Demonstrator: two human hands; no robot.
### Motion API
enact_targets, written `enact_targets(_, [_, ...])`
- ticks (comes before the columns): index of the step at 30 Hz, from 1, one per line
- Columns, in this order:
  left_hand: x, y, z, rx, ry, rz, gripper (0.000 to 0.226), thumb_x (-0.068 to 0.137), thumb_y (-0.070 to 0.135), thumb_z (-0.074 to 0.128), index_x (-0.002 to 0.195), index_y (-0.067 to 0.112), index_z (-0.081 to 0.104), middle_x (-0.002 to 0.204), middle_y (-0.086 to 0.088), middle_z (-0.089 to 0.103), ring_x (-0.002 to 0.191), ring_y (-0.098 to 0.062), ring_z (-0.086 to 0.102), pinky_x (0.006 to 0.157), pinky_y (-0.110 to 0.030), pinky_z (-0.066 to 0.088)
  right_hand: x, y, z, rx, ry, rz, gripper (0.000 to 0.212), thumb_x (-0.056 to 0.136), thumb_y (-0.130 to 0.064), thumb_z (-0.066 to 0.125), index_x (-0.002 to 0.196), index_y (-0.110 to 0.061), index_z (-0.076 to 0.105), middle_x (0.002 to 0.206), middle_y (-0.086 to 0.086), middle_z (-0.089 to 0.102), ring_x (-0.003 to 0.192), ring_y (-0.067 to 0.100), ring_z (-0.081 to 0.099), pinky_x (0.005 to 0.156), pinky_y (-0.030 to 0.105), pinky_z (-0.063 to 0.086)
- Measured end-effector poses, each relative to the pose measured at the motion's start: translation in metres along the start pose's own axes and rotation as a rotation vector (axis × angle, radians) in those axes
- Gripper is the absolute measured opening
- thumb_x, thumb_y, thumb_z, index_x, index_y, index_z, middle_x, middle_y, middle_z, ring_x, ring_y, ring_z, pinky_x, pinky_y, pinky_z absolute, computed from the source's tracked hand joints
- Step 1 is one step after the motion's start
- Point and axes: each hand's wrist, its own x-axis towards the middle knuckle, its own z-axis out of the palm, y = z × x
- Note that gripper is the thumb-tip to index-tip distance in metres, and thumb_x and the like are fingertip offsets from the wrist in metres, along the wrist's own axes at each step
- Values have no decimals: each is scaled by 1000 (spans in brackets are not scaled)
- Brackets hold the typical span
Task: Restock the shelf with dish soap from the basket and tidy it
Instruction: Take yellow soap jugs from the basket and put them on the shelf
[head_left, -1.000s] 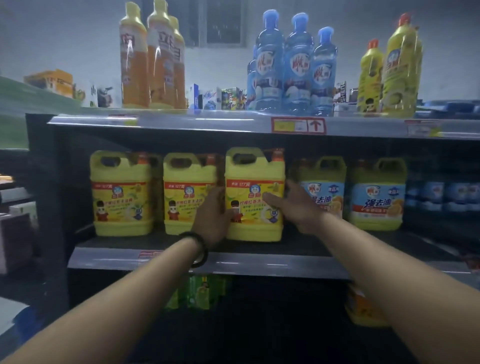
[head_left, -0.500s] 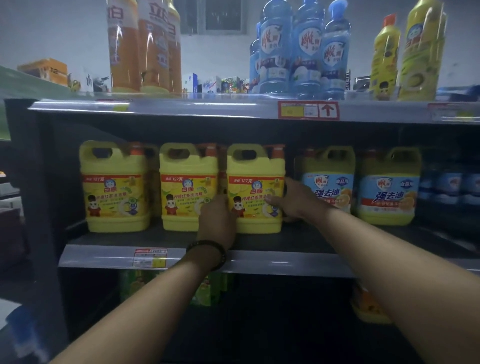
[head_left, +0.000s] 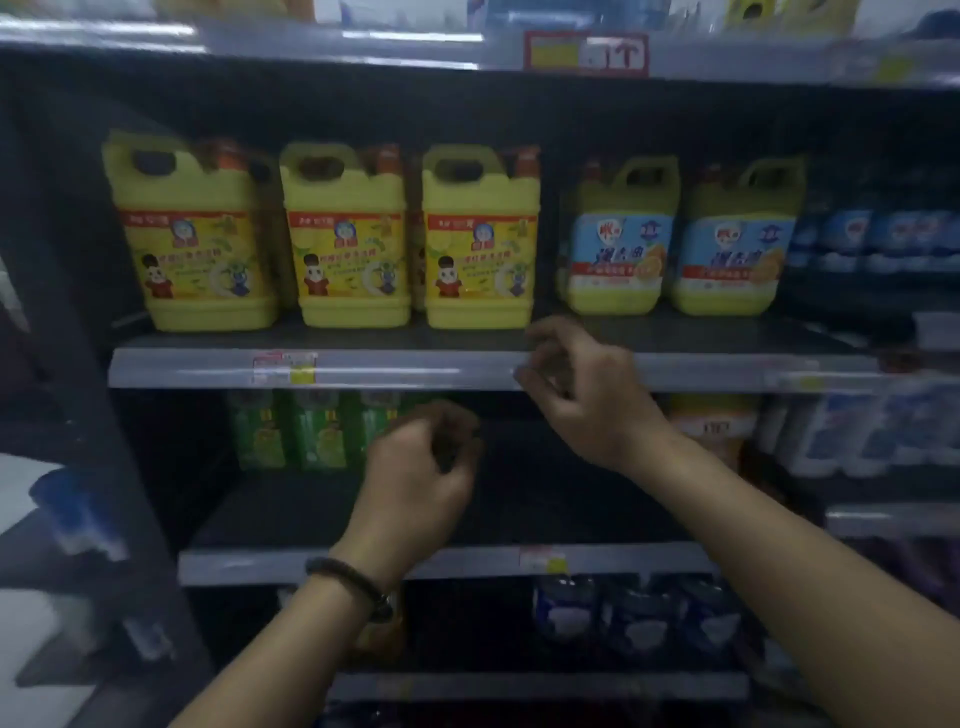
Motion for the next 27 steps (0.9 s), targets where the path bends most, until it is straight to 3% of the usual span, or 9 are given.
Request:
enact_targets(4, [-78,-38,29,62,-265,-30,6,97,27,68,94,32,67,91,17,70,84,1,65,70,-10,45,-89,24,31,41,-182,130,21,100,-32,72,119,-24,66,98,-7,71,89,12,69,81,39,59])
enact_targets(7, [-135,-79,51,183,-501,-78,4,95,33,68,99,33,67,95,19,70,87,-1,65,76,-20,52,-159,45,61,21,-395,300,19,105,-37,65,122,-29,65,109,-12,71,92,4,67,80,32,56])
enact_targets(11, [-206,-130,78,407,-883,-187,12,98,40,55,93,37,65,100,15,69,94,-11,68,78,-32,55,-258,77,110,24,-615,469,13,102,-37,67,115,-33,67,111,-13,71,102,7,67,91,35,57])
enact_targets(13, [-238,-151,87,458,-1026,-265,26,99,46,46,110,33,67,115,12,69,107,-17,69,88,-38,57,-303,89,132,2,-697,535,11,100,-37,68,110,-34,67,106,-12,70,101,11,67,88,35,55])
enact_targets(16, [-273,-173,98,436,-1094,-358,32,100,46,52,124,26,60,116,10,66,112,-19,69,89,-34,55,-366,102,168,-6,-803,624,11,100,-36,65,109,-29,67,113,-5,67,108,17,65,82,30,46])
enact_targets(19, [-307,-178,113,478,-1134,-378,39,107,40,48,139,19,56,128,-2,68,117,-25,68,100,-40,55,-434,107,205,-9,-924,747,30,100,-40,64,128,-29,62,130,2,55,119,23,58,97,34,49])
enact_targets(22, [-344,-185,125,403,-1175,-500,39,100,45,55,137,32,58,136,2,65,122,-22,65,102,-38,54,-480,113,225,-52,-1001,851,51,102,-46,62,149,-32,49,139,6,45,128,29,54,108,39,47])
enact_targets(25, [-369,-205,137,350,-1294,-578,45,97,46,62,139,32,57,147,-1,56,134,-25,56,110,-38,48,-485,128,230,57,-936,1034,62,97,-46,71,149,-24,46,144,7,50,134,29,55,109,39,48])
enact_targets(27, [-372,-213,147,326,-1327,-592,58,97,49,65,148,25,49,156,-5,49,142,-27,49,114,-35,43,-481,137,231,134,-869,1173,85,94,-50,75,161,-18,34,156,9,46,145,31,48,114,39,43])
